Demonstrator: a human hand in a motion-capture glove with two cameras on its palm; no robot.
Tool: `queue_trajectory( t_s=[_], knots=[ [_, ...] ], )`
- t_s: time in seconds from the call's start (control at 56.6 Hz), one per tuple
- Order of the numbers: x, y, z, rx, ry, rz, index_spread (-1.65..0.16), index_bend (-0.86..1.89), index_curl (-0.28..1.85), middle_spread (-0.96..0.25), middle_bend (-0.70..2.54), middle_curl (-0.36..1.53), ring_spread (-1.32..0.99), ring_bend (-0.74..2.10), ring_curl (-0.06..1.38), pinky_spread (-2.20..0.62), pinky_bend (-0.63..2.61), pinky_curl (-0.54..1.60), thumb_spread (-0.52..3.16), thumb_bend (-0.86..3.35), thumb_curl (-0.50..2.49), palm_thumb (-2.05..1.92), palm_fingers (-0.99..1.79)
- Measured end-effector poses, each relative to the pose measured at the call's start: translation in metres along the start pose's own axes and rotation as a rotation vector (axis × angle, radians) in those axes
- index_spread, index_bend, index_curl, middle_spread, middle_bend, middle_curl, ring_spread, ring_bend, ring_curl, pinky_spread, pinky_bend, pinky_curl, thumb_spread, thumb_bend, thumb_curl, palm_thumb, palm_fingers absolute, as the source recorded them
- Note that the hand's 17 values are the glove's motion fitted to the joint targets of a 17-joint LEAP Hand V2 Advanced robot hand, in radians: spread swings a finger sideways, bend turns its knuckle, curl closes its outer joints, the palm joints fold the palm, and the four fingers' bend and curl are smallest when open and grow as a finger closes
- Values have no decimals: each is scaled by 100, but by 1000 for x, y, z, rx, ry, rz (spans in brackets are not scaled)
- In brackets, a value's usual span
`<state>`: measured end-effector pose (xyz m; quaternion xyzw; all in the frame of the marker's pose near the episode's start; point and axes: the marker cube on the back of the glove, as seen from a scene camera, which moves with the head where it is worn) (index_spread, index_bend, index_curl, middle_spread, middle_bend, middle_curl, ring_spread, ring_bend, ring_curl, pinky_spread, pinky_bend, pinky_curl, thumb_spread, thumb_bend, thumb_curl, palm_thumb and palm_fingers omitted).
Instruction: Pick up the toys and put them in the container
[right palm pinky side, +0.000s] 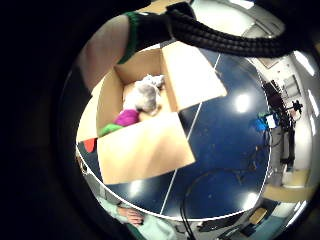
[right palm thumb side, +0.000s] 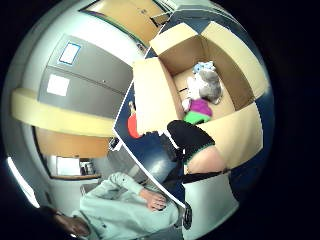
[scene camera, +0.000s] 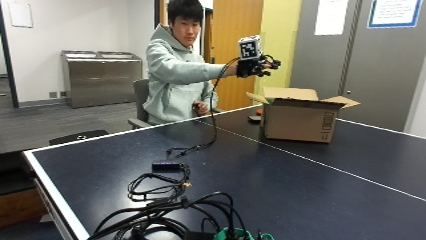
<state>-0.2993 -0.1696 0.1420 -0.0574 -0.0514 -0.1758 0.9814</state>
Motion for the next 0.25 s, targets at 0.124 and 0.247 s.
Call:
queue_trajectory(
  t_s=[0.124,0.247],
  knots=[
    [17,23,0,21,63,-69,-24,22,44,2,9,41,-1,13,32,5,94,37,127,1,55,22,-22],
    [20,42,-2,38,42,-3,-26,28,46,1,11,36,1,12,27,6,87,35,132,1,51,26,-18]
  ],
)
